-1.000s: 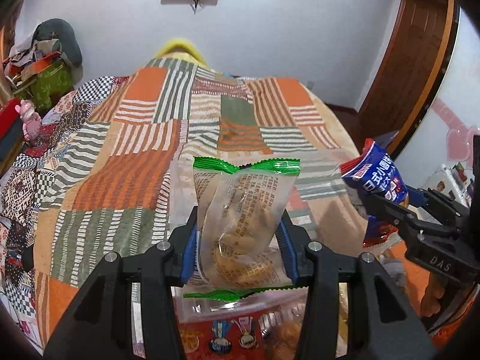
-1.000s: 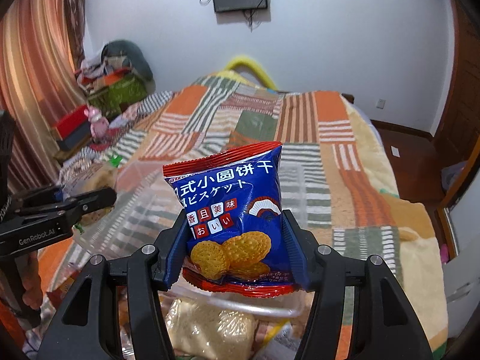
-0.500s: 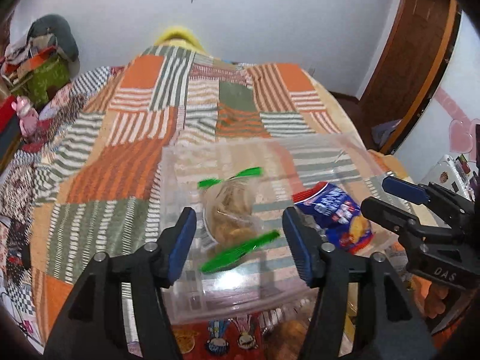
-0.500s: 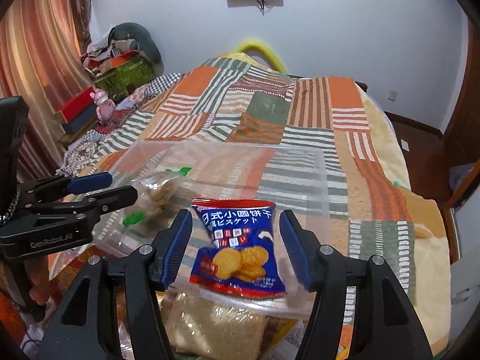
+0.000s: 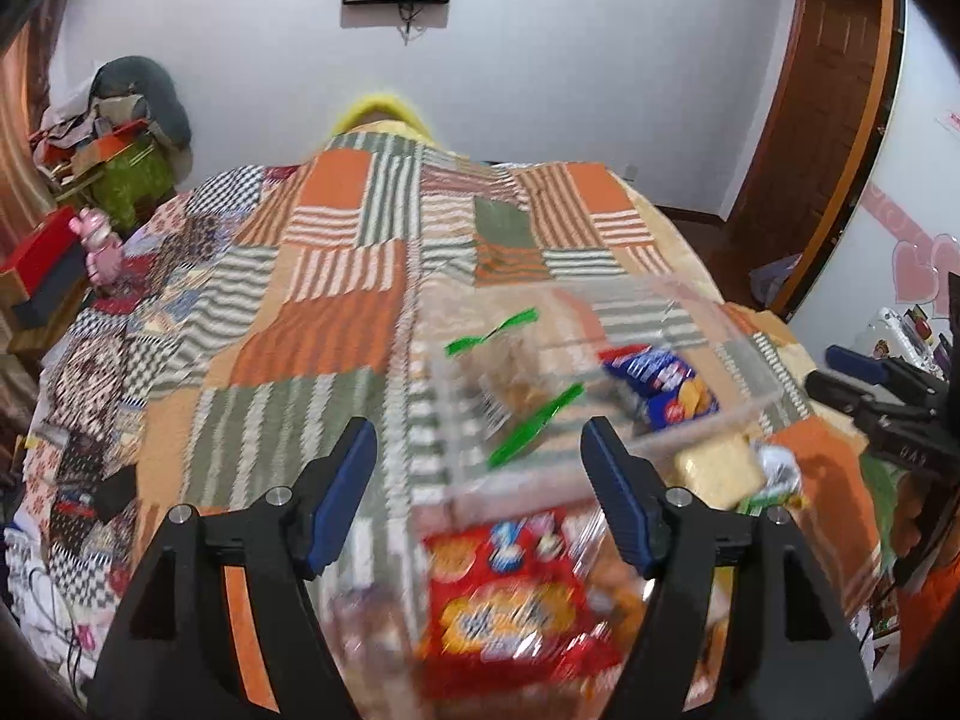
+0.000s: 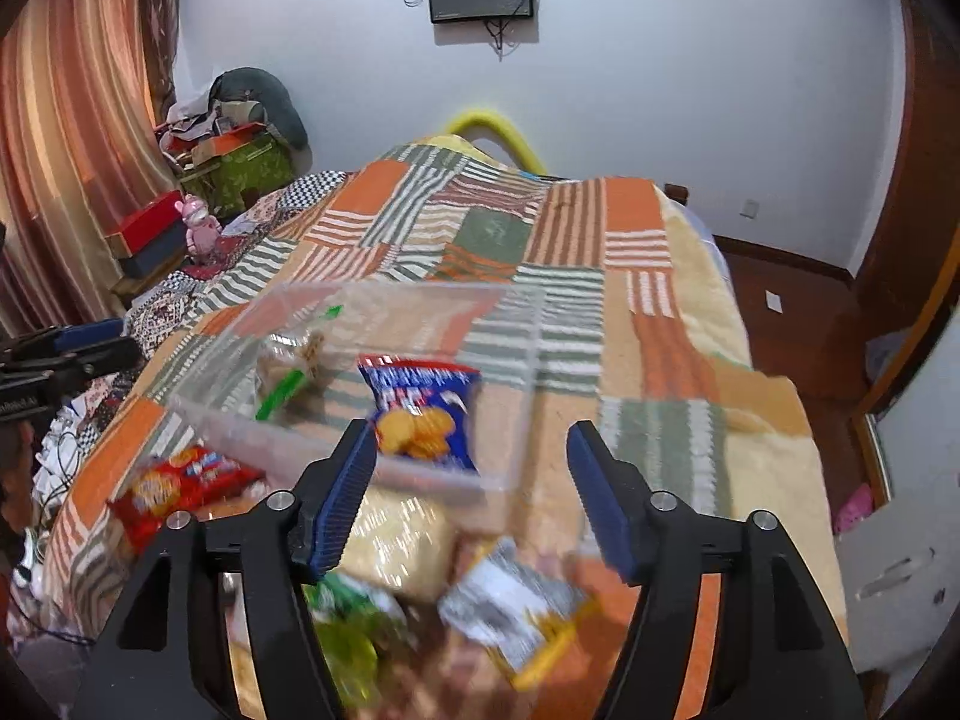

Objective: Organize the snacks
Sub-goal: 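Carry the bread bag into the clear box and open left tool while right tool drops the biscuit bag in, then grasp the striped wafer-roll pack with left tool while right tool grasps the yellow chip bag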

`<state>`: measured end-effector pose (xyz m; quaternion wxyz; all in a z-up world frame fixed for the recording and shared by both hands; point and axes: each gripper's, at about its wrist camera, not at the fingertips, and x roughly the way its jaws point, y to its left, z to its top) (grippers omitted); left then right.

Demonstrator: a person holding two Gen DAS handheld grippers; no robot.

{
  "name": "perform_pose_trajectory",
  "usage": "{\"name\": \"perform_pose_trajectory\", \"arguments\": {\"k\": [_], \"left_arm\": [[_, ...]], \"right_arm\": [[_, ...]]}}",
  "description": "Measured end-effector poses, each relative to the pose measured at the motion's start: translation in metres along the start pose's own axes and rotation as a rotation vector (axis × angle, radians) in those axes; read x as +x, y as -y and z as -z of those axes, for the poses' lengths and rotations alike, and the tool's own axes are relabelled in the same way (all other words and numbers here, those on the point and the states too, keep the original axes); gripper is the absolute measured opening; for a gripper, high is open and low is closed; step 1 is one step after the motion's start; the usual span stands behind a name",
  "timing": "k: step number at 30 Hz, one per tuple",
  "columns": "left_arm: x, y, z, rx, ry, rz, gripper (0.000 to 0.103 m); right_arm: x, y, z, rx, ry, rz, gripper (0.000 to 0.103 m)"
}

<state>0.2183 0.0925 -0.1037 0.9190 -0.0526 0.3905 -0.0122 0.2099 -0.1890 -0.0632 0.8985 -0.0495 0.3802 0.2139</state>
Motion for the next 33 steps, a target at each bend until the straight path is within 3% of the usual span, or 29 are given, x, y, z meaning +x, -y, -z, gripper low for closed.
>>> {"name": "perform_pose_trajectory", "arguments": {"k": [9,17,30,33], "left_arm": [[-0.013,-0.038,0.062,-0.059,-0.088,-0.055,0.071],[0.002,-0.066,0.114,-0.14,-0.192,-0.054,0.071],[0.036,-0.062,0.136,-0.121,-0.252,-0.059,0.07],[0.041,-0.057,0.136,-0.094,-0.237,-0.08,0.065]], "right_arm": [[-0.007,0.019,0.039,0.017,-0.077,0.036,0.071],[0.009,0.023,0.061,0.005,-0.16,0.035,0.074],[0.046,0.014,0.064,-0.029,-0.229,0.043,0.074],[0.05,0.011,0.064,-0.045,-0.233,0.04,0.072]]}}
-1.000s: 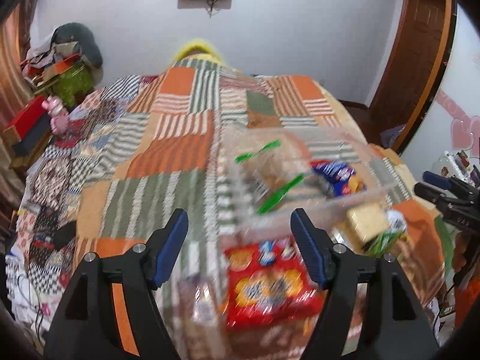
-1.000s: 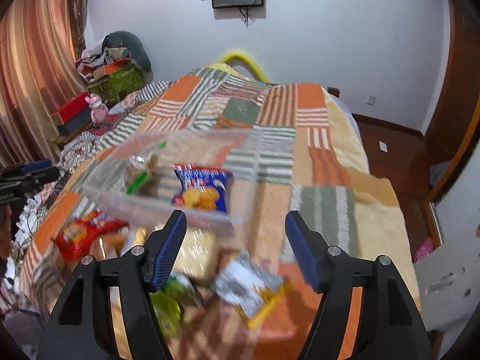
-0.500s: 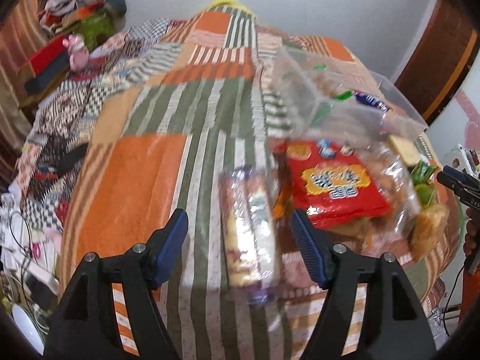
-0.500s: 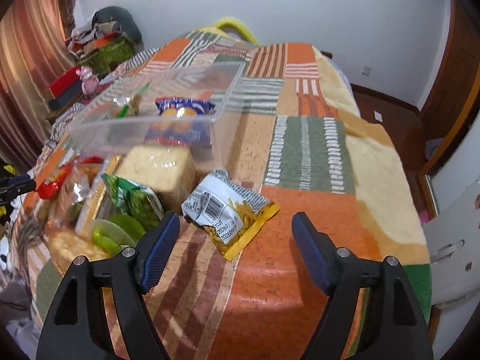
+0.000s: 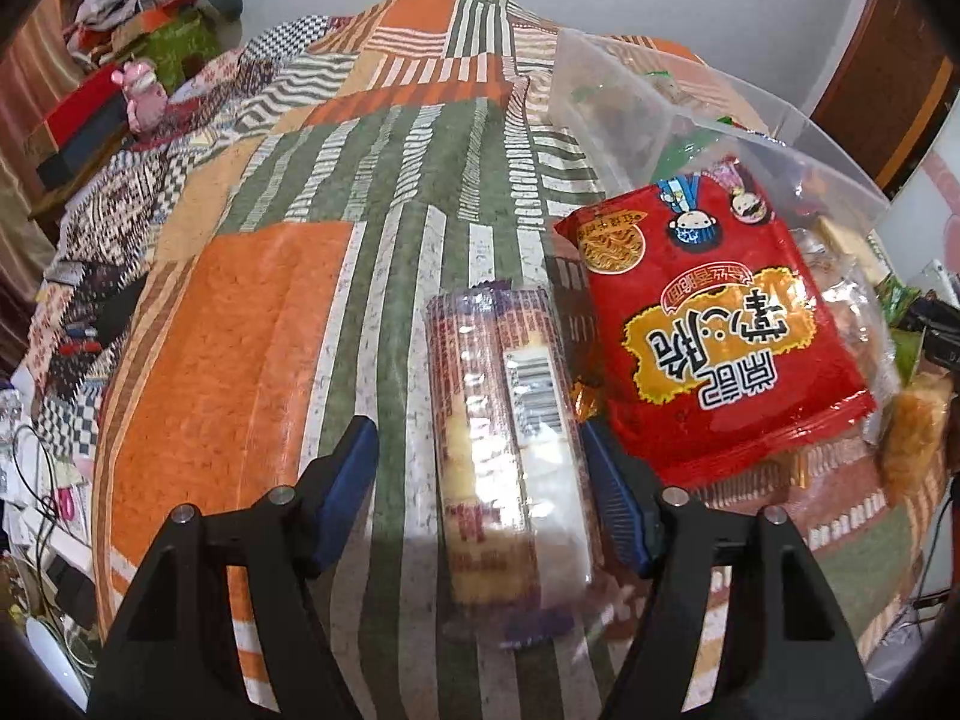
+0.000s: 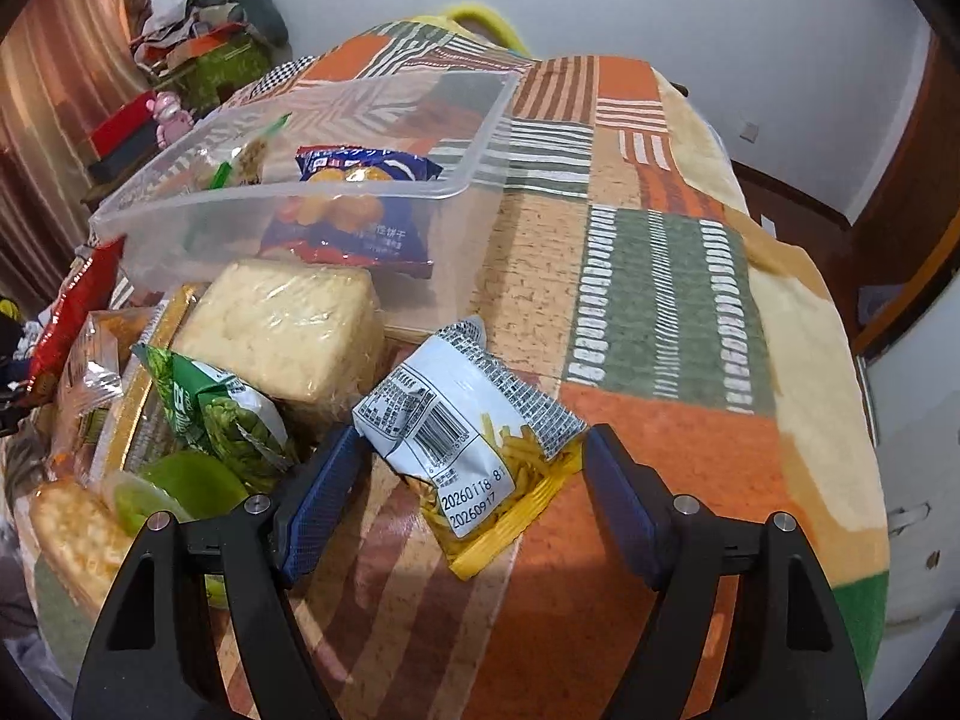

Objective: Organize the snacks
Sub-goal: 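Grasp the striped wafer-roll pack with left tool while right tool grasps the yellow chip bag, then lift the wafer-roll pack into the clear box with left tool while right tool drops the chip bag in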

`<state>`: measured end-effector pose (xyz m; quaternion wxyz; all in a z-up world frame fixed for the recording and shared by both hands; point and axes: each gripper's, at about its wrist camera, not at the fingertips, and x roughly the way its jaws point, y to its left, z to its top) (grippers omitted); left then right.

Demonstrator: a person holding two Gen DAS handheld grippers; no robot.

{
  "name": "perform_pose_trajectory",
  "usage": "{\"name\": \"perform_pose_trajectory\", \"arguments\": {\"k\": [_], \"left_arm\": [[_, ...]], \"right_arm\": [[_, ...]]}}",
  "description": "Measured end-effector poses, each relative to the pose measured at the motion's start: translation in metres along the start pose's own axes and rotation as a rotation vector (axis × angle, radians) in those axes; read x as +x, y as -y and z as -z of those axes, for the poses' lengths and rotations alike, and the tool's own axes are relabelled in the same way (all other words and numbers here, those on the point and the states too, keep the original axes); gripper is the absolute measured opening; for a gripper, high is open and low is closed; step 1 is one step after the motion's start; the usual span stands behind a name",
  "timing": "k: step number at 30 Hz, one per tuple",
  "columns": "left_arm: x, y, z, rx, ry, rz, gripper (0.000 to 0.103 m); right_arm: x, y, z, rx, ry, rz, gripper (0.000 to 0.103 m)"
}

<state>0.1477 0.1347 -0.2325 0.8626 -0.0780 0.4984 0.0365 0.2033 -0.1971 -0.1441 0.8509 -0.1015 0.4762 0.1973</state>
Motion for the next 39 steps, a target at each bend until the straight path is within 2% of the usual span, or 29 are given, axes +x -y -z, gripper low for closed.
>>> {"name": "perform_pose_trajectory", "arguments": {"k": [2,3,5,7,14,16,19,21,23,26,29,30,32,34,39], "left_arm": [[0.002,0.002,0.0,0.016,0.014,-0.018,0.059],[0.001,0.003,0.0,0.022,0.02,-0.023,0.054],[0.001,0.002,-0.001,0.025,0.031,-0.033,0.045],[0.0,0.0,-0.001,0.021,0.033,-0.033,0.045],[-0.011,-0.003,-0.004,0.009,0.058,-0.036,0.045],[-0.018,-0.003,-0.007,0.005,0.076,-0.038,0.045],[-0.03,0.0,-0.013,0.004,0.108,-0.038,0.045],[-0.04,0.003,-0.018,0.007,0.135,-0.033,0.045],[-0.049,0.006,-0.023,0.011,0.161,-0.026,0.045],[-0.06,0.012,-0.029,0.02,0.19,-0.012,0.045],[-0.071,0.021,-0.035,0.034,0.218,0.006,0.045],[-0.073,0.023,-0.036,0.037,0.224,0.012,0.045],[-0.076,0.029,-0.038,0.042,0.232,0.021,0.045],[-0.079,0.033,-0.041,0.049,0.239,0.031,0.045],[-0.079,0.045,-0.05,0.072,0.256,0.052,0.045]], "right_arm": [[0.001,0.001,0.0,0.002,0.005,-0.01,0.066],[0.001,0.0,0.0,-0.002,0.007,-0.012,0.056],[0.002,-0.001,0.002,-0.012,0.006,0.005,0.05],[0.0,-0.003,0.003,-0.021,0.016,0.022,0.034],[-0.009,-0.001,0.007,-0.023,0.047,0.04,0.021],[-0.017,0.001,0.009,-0.022,0.061,0.048,0.015],[-0.03,0.004,0.01,-0.008,0.087,0.043,0.014],[-0.037,0.006,0.009,-0.001,0.103,0.034,0.007],[-0.045,0.005,0.009,0.0,0.122,0.031,0.004],[-0.052,0.003,0.006,-0.005,0.136,0.015,0.004],[-0.056,-0.001,0.004,-0.014,0.119,-0.036,0.004],[-0.057,-0.002,0.004,-0.016,0.121,-0.045,0.007],[-0.057,-0.004,0.002,-0.023,0.122,-0.031,0.02],[-0.051,-0.001,-0.002,-0.011,0.121,-0.018,0.041],[-0.03,0.01,-0.011,0.048,0.085,0.005,0.046]]}}
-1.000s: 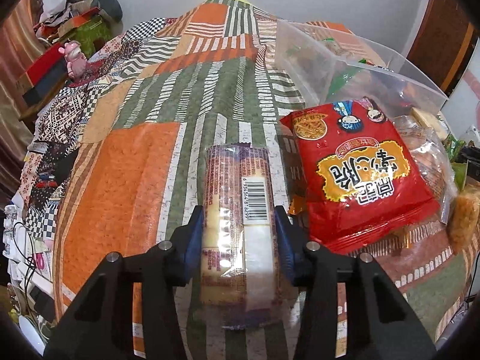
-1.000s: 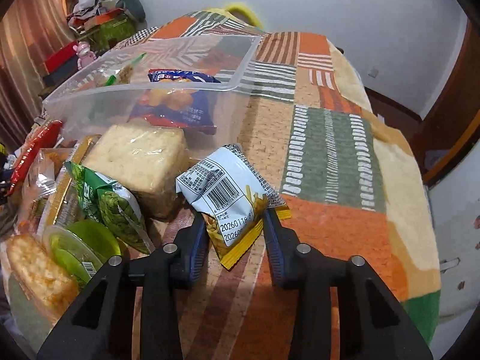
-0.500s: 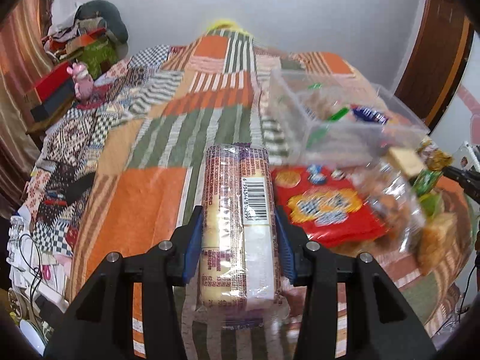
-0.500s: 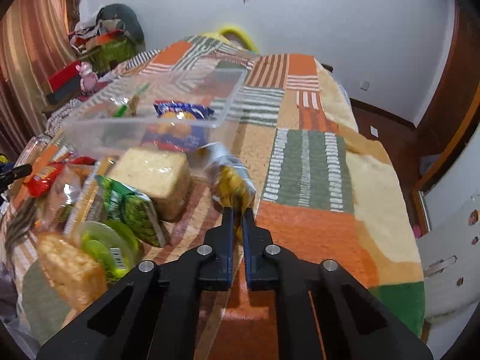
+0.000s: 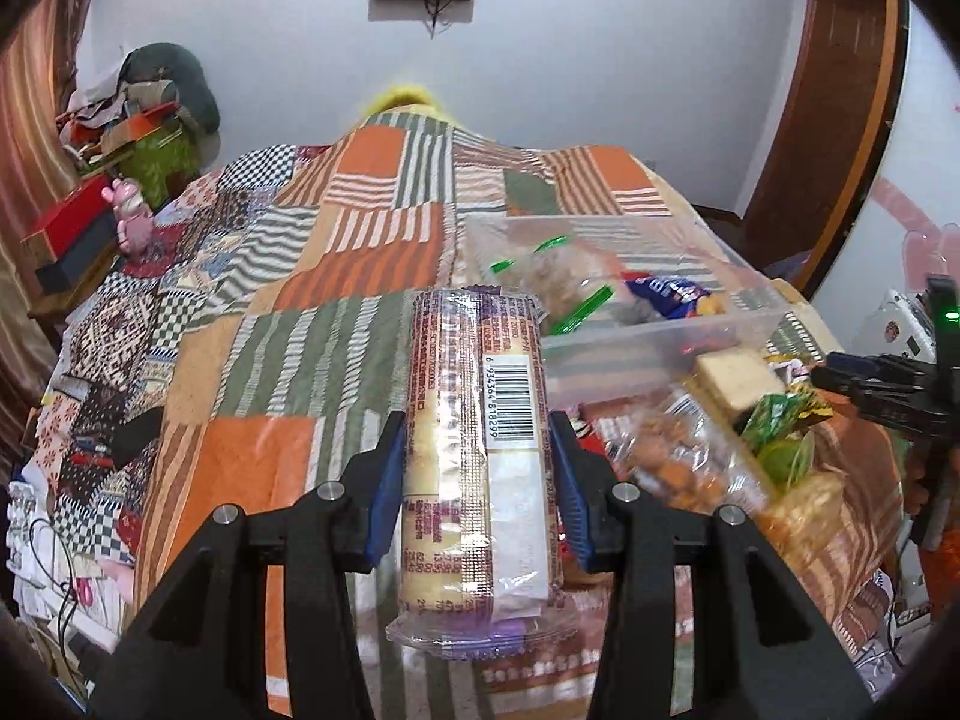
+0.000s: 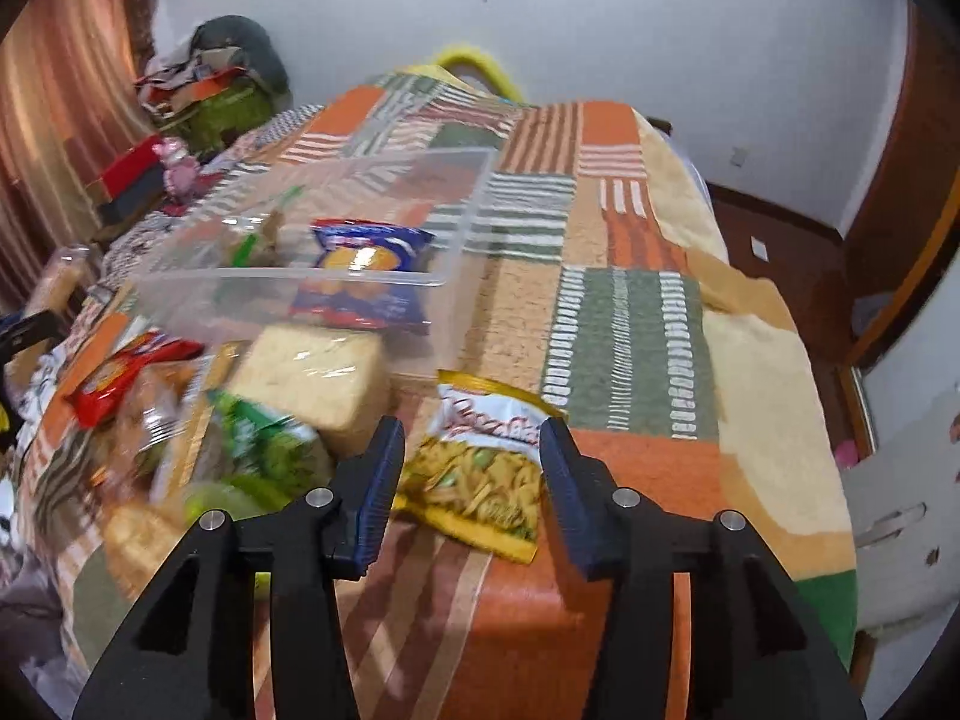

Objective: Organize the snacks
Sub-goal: 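Lift the wafer-roll pack into the clear box with left tool while right tool drops the chip bag in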

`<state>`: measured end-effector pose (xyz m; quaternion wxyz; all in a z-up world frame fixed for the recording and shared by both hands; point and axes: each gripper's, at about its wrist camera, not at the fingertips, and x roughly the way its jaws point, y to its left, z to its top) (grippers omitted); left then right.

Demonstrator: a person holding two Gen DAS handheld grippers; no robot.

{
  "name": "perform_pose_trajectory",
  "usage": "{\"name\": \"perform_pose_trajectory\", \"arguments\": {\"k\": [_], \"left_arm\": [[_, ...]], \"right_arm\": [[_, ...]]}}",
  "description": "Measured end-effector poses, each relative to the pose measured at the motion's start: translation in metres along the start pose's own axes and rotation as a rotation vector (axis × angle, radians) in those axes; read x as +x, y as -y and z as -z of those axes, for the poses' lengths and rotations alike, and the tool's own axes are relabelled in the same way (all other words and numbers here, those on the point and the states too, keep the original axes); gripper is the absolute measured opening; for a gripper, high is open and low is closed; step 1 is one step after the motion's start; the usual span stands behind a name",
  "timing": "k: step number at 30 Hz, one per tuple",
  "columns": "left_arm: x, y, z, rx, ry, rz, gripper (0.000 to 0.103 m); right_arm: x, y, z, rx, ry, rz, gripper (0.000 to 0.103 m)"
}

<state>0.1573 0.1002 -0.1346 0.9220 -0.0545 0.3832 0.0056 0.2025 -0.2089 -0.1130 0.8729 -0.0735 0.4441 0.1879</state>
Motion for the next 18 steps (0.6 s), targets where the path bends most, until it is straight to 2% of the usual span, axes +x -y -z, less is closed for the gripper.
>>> {"name": "perform_pose_trajectory", "arguments": {"k": [4,6,7,8,13,18], "left_arm": [[0.005,0.007,-0.009,0.008,0.009,0.017,0.045],[0.008,0.011,-0.011,0.011,0.013,0.027,0.045],[0.01,0.013,-0.013,0.013,0.014,0.03,0.045],[0.012,0.014,-0.015,0.015,0.015,0.032,0.045],[0.02,0.018,-0.021,0.013,0.016,0.045,0.045],[0.023,0.018,-0.031,0.005,0.027,0.051,0.045]], "right_arm": [[0.027,0.006,-0.002,0.036,-0.068,-0.002,0.052],[0.038,0.006,-0.001,0.044,-0.088,-0.026,0.051],[0.042,0.005,0.001,0.042,-0.1,-0.024,0.042],[0.046,0.004,0.003,0.039,-0.105,-0.024,0.039],[0.037,0.001,0.008,0.021,-0.058,-0.019,0.032],[0.02,0.007,0.011,0.03,-0.023,0.003,0.031]]}}
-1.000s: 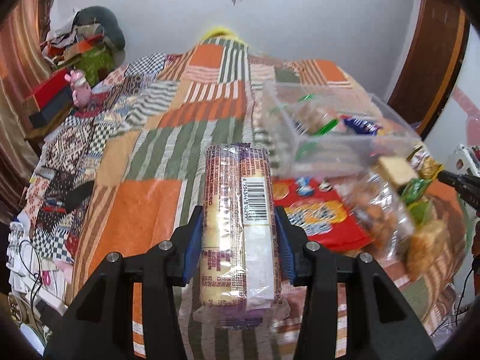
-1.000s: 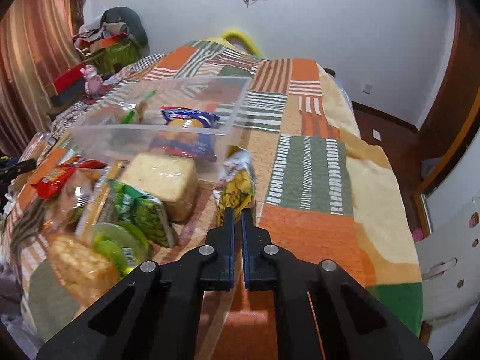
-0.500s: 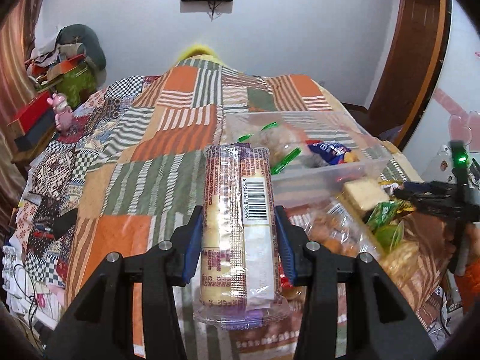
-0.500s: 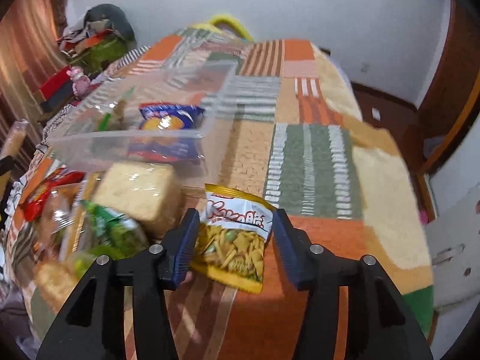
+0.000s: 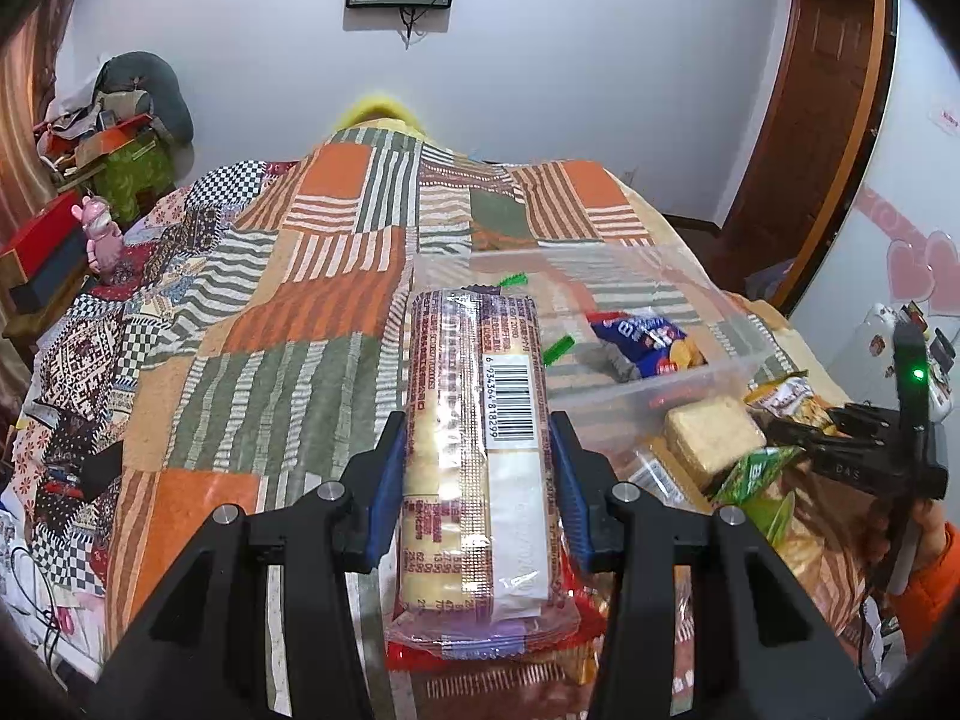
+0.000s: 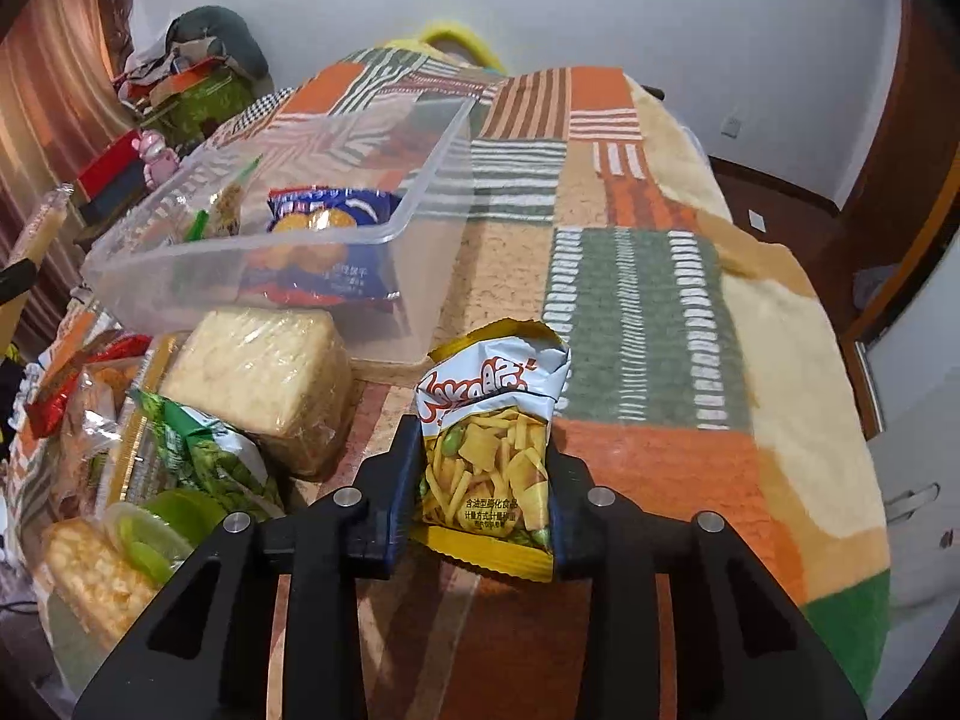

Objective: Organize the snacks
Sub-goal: 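Lift the wafer-roll pack into the clear box with left tool while right tool drops the chip bag in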

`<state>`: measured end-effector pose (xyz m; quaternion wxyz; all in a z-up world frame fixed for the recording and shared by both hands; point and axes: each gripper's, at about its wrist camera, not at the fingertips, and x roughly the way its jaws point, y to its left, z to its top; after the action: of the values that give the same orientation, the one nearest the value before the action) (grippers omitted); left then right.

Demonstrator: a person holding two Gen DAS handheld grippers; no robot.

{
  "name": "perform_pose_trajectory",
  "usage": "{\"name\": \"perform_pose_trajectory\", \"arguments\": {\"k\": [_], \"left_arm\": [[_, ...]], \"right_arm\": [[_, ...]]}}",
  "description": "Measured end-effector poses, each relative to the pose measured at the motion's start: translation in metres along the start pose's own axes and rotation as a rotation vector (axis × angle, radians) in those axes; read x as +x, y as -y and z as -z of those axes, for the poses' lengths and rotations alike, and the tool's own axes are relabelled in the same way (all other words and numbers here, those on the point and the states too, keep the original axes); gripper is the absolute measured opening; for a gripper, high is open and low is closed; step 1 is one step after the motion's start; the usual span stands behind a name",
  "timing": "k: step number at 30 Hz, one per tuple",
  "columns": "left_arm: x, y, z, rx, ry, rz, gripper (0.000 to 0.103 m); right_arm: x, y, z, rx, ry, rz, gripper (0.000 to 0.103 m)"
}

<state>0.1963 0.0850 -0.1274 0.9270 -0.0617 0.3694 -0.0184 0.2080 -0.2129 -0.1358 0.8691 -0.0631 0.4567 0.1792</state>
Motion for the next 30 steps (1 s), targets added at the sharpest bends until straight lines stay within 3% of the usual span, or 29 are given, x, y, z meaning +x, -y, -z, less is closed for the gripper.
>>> {"name": "perform_pose_trajectory", "arguments": {"k": [12,18,30], "left_arm": [[0.012,0.01,-0.041,0.01,0.04,0.009,0.045],[0.034,0.019,-0.051,0.031,0.025,0.004,0.045],[0.085,0.022,-0.053,0.05,-0.059,-0.001,0.045]], "right_arm": [[-0.05,-0.015,-0.04,-0.017,0.174,-0.034,0.031],[-0.046,-0.044,-0.065,-0.059,0.219,-0.084,0.031],[0.021,-0.095,-0.097,-0.134,0.124,-0.159,0.031]]}}
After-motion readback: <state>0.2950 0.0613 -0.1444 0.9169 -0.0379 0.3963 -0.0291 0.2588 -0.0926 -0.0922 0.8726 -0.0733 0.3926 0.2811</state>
